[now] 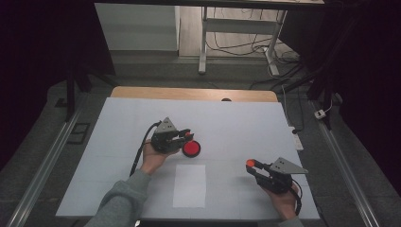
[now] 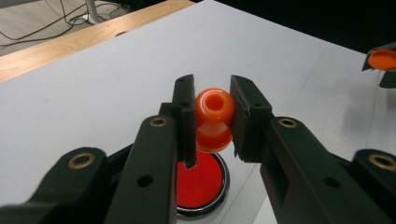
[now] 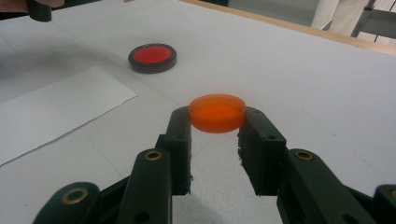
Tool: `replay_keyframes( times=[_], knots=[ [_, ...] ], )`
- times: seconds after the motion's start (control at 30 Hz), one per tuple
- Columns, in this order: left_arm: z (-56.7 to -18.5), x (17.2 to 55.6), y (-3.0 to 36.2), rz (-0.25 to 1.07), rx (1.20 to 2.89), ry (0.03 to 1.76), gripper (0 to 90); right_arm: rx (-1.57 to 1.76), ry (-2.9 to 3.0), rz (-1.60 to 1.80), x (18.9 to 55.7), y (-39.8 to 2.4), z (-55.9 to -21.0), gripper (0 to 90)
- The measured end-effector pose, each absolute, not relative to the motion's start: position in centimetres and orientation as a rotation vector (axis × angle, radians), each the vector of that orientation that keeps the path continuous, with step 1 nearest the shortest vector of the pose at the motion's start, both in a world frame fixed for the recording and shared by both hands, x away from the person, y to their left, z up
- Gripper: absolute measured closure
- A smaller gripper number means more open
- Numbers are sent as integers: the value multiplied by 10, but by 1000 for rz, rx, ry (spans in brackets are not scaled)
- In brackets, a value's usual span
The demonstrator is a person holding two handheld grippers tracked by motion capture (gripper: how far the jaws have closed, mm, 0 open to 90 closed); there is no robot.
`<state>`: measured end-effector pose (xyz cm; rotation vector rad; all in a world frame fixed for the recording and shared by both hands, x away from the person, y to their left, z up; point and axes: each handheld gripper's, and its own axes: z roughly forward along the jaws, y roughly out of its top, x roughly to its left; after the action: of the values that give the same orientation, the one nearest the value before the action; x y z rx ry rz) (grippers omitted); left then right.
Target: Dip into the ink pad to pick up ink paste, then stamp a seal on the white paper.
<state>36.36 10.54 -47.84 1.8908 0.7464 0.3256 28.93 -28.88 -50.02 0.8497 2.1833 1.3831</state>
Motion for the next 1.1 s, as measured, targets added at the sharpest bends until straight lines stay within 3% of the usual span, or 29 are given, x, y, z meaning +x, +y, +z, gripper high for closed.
replay_keyframes(
  times=[1.1],
  knots=[
    [-467, 350, 110, 235, 1941, 665, 731, 852, 2181, 1374, 290, -290, -501, 648]
  ],
)
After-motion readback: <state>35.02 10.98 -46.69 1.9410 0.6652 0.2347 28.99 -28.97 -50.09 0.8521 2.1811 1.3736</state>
